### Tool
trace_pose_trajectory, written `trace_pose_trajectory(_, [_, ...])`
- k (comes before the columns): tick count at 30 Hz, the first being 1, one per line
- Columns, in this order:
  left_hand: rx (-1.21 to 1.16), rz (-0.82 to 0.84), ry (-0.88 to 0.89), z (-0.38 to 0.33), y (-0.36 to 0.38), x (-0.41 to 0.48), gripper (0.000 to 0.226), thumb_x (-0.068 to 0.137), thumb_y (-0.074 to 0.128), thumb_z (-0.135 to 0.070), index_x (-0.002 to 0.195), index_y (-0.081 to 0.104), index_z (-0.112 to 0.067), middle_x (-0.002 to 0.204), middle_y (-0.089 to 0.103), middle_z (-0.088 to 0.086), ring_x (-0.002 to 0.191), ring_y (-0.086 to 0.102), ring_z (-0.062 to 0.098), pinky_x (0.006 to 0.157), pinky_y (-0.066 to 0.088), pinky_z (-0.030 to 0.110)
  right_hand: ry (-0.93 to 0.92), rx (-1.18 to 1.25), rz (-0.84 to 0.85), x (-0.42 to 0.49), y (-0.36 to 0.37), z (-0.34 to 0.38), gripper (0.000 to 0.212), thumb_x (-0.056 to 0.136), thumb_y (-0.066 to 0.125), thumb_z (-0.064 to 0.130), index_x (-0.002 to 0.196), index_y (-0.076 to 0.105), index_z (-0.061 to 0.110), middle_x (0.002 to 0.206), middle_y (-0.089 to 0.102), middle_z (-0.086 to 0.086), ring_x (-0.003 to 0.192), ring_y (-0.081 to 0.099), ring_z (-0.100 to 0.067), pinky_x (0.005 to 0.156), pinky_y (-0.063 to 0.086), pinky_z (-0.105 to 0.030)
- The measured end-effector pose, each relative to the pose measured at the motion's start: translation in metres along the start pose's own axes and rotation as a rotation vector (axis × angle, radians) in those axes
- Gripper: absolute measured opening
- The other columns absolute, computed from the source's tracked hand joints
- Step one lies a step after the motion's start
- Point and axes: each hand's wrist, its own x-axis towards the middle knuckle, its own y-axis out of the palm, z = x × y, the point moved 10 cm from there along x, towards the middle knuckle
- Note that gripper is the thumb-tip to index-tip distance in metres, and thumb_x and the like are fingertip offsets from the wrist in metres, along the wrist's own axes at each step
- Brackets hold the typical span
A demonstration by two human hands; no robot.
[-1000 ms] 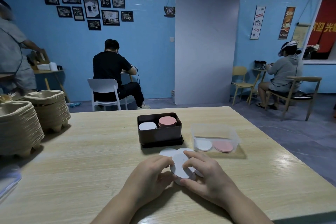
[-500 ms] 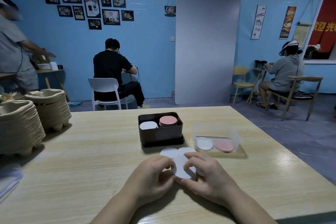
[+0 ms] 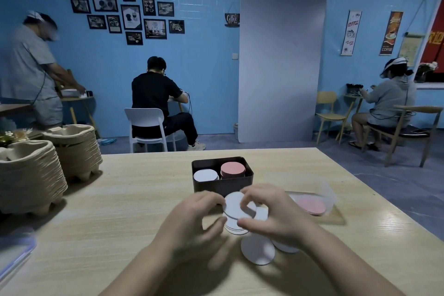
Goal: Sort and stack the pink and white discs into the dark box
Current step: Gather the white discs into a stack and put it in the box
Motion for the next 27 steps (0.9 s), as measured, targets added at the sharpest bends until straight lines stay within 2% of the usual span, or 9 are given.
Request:
trace_pose_trajectory(2, [0.088, -0.067, -0.011, 0.014, -0.018, 0.009, 0.023, 0.091, 0.060, -0.038, 0.110, 0.064, -0.027, 0.104, 0.064, -0.016, 0.095, 0.060, 0.008, 0.081, 0.053, 0.035, -0.009, 0.013, -0.032, 0.021, -0.005, 0.006, 0.027, 0.074, 0.075, 0.048, 0.084, 0.063, 0.026, 0.090, 0.065, 0.009, 0.089, 0.058, -0.010, 0.078, 0.047, -0.029])
trace_pose_trajectory(5, [0.198, -0.124, -0.066, 0.041, -0.036, 0.019, 0.032, 0.093, 0.054, -0.043, 0.117, 0.066, -0.026, 0.116, 0.066, -0.012, 0.109, 0.060, 0.012, 0.091, 0.052, 0.037, 0.013, 0.035, -0.075, 0.051, -0.006, -0.001, 0.026, 0.075, 0.080, 0.042, 0.082, 0.063, 0.023, 0.088, 0.064, 0.019, 0.075, 0.054, -0.006, 0.068, 0.046, -0.025])
trace_pose_trajectory(9, [0.316, -0.074, -0.105, 0.069, -0.032, 0.022, 0.047, 0.095, 0.047, -0.050, 0.133, 0.062, -0.025, 0.139, 0.059, -0.008, 0.127, 0.054, 0.017, 0.102, 0.049, 0.043, 0.113, -0.016, -0.089, 0.089, 0.000, -0.023, 0.034, 0.070, 0.070, 0.058, 0.084, 0.062, 0.028, 0.091, 0.067, 0.009, 0.087, 0.059, -0.011, 0.079, 0.053, -0.036])
trace_pose_trajectory(12, [0.363, -0.036, -0.095, 0.078, -0.019, 0.013, 0.053, 0.097, 0.045, -0.052, 0.142, 0.056, -0.025, 0.147, 0.055, -0.008, 0.133, 0.051, 0.018, 0.107, 0.046, 0.041, 0.174, -0.043, -0.069, 0.112, 0.006, -0.035, 0.028, 0.074, 0.075, 0.052, 0.085, 0.061, 0.030, 0.084, 0.062, 0.011, 0.081, 0.056, -0.006, 0.072, 0.050, -0.030])
trace_pose_trajectory(15, [0.384, -0.024, -0.072, 0.082, -0.010, 0.006, 0.055, 0.098, 0.046, -0.051, 0.146, 0.052, -0.025, 0.150, 0.052, -0.008, 0.134, 0.050, 0.016, 0.108, 0.045, 0.037, 0.179, -0.084, -0.008, 0.130, 0.017, -0.037, 0.026, 0.076, 0.078, 0.046, 0.086, 0.061, 0.029, 0.074, 0.054, 0.014, 0.072, 0.050, -0.003, 0.061, 0.038, -0.026])
trace_pose_trajectory(19, [0.373, -0.030, -0.063, 0.085, -0.009, 0.005, 0.055, 0.098, 0.046, -0.049, 0.148, 0.051, -0.024, 0.152, 0.050, -0.008, 0.135, 0.049, 0.014, 0.108, 0.043, 0.033, 0.181, -0.125, 0.108, 0.148, 0.039, -0.037, 0.030, 0.073, 0.078, 0.050, 0.083, 0.061, 0.027, 0.079, 0.057, 0.011, 0.077, 0.052, -0.010, 0.066, 0.045, -0.032])
trace_pose_trajectory(22, [0.350, -0.025, -0.069, 0.086, -0.008, 0.003, 0.056, 0.099, 0.045, -0.049, 0.150, 0.048, -0.026, 0.153, 0.048, -0.009, 0.136, 0.047, 0.012, 0.109, 0.042, 0.031, 0.174, -0.174, 0.169, 0.156, 0.052, -0.036, 0.028, 0.078, 0.077, 0.049, 0.083, 0.061, 0.027, 0.079, 0.054, 0.013, 0.075, 0.048, -0.004, 0.061, 0.038, -0.026])
trace_pose_trajectory(24, [0.335, -0.021, -0.077, 0.087, -0.008, 0.003, 0.056, 0.099, 0.045, -0.049, 0.150, 0.048, -0.027, 0.153, 0.049, -0.010, 0.136, 0.047, 0.012, 0.108, 0.044, 0.033, 0.182, -0.193, 0.172, 0.159, 0.057, -0.036, 0.026, 0.080, 0.076, 0.048, 0.084, 0.062, 0.027, 0.080, 0.053, 0.014, 0.077, 0.049, -0.005, 0.059, 0.034, -0.023])
trace_pose_trajectory(27, [0.315, -0.015, -0.087, 0.088, -0.006, 0.004, 0.055, 0.099, 0.045, -0.048, 0.150, 0.047, -0.027, 0.153, 0.048, -0.010, 0.134, 0.048, 0.012, 0.107, 0.044, 0.033, 0.193, -0.219, 0.176, 0.162, 0.062, -0.036, 0.025, 0.081, 0.074, 0.048, 0.086, 0.065, 0.026, 0.083, 0.055, 0.013, 0.083, 0.054, -0.010, 0.062, 0.039, -0.026])
